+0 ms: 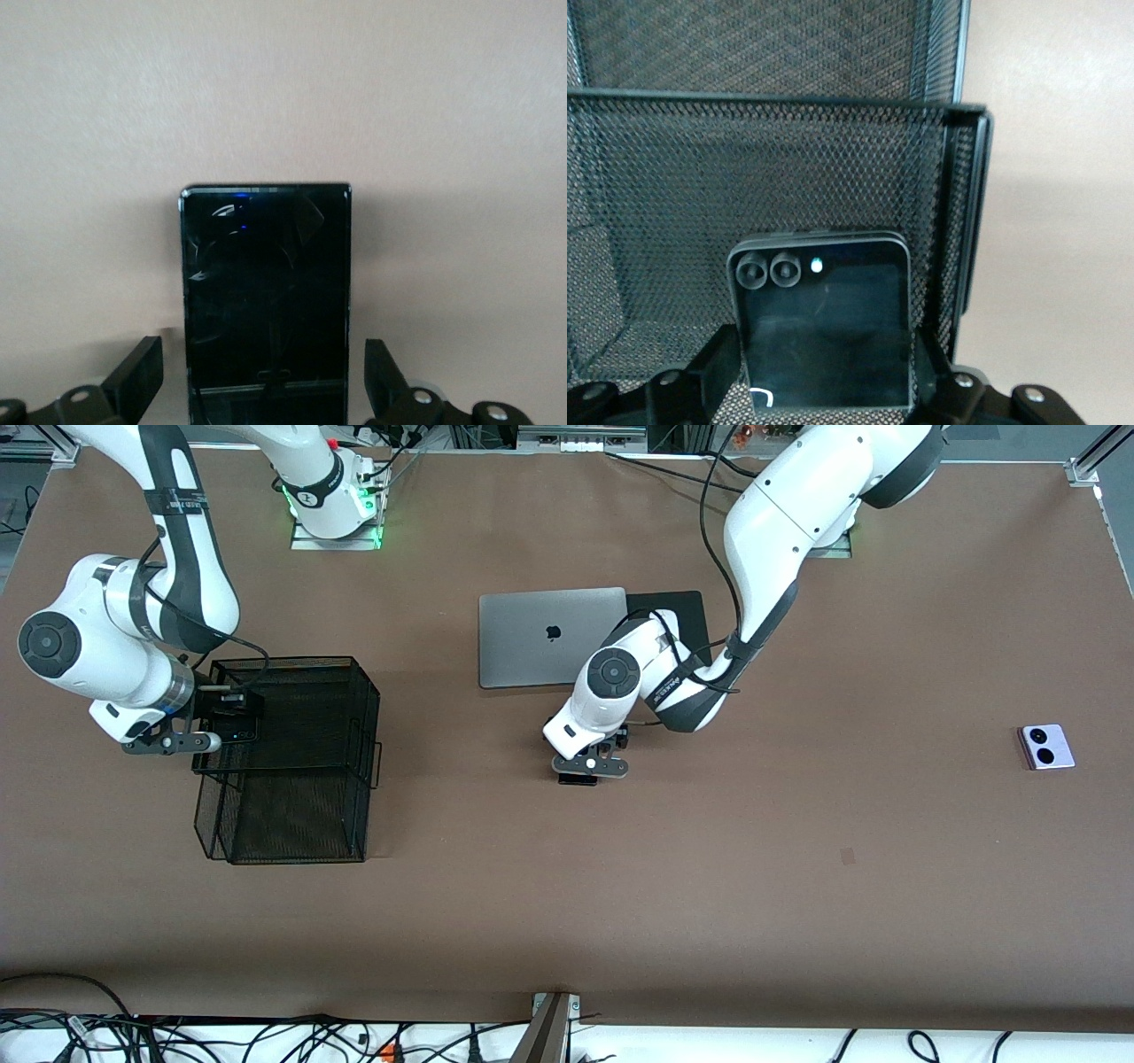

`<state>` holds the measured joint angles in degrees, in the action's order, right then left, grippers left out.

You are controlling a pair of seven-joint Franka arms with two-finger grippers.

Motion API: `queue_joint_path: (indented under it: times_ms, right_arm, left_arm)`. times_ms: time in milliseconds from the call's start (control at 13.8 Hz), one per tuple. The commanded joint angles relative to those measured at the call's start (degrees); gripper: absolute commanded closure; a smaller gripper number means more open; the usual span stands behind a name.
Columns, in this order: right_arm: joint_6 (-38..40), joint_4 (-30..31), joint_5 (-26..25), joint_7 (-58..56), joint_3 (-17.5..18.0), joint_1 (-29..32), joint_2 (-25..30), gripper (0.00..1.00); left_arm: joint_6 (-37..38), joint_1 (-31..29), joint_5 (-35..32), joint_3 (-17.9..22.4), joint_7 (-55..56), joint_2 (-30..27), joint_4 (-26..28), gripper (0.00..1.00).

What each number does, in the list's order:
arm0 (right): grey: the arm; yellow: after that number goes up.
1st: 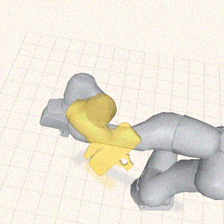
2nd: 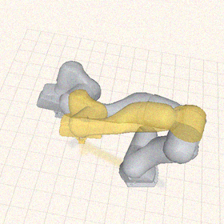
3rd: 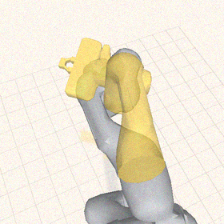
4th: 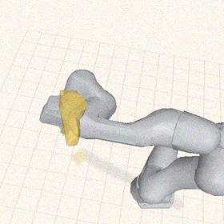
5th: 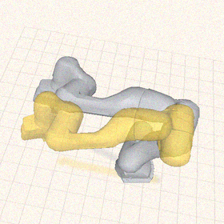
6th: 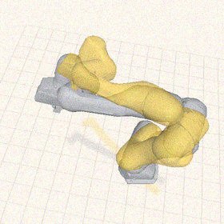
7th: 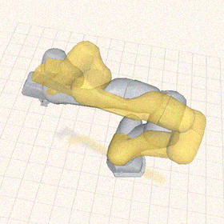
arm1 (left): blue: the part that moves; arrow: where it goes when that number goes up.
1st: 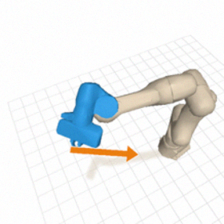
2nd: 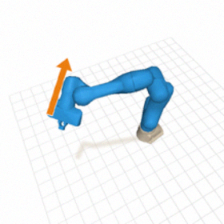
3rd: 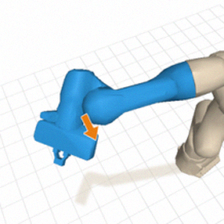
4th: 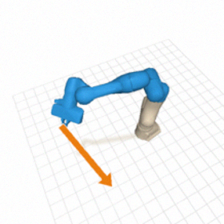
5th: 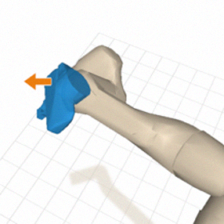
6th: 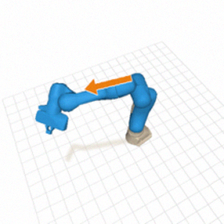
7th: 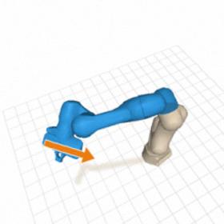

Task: Place phones with both arms
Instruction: 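Set the tall black phone beside the laptop and open the left gripper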

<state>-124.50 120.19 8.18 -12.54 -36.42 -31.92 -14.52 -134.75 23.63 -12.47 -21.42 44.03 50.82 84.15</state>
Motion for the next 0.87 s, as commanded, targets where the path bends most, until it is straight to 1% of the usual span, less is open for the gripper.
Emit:
queue_joint_path:
  times_ms: [0, 218, 435, 508, 580, 653, 798]
  right_arm:
    - [2.6, -3.5, 1.1, -0.4, 0.0, 0.4, 0.0, 0.0]
    - [11.5, -10.8, 1.1, 0.3, 0.0, 0.4, 0.0, 0.0]
    - [19.9, -18.7, 1.0, 2.8, 0.1, 0.4, 0.0, 0.0]
    - [22.4, -21.5, 0.9, 4.4, 0.3, 0.0, 0.0, 0.0]
    - [24.3, -23.9, 0.9, 5.8, 0.6, -0.2, -0.1, 0.0]
    - [25.4, -26.0, 0.8, 8.1, 1.2, -0.8, -0.2, 0.0]
    - [25.5, -28.0, 0.9, 13.5, 3.1, -3.0, -0.3, 0.0]
  left_arm:
    - [5.8, -1.6, -1.3, 0.3, 0.1, -3.6, -0.7, 0.0]
    - [16.0, -5.2, -1.3, 0.2, -1.3, -9.4, -0.7, 0.0]
    - [27.2, -10.9, -1.3, 0.2, -7.3, -14.0, -0.7, 0.0]
    - [31.7, -13.2, -1.4, 0.8, -10.9, -14.4, -0.7, 0.0]
    - [34.6, -16.7, -1.5, 1.0, -14.7, -15.0, -0.7, 0.0]
    - [36.6, -20.3, -1.4, 1.0, -19.1, -15.2, -0.7, 0.0]
    - [38.7, -26.6, -1.6, 1.3, -26.0, -15.3, -0.7, 0.0]
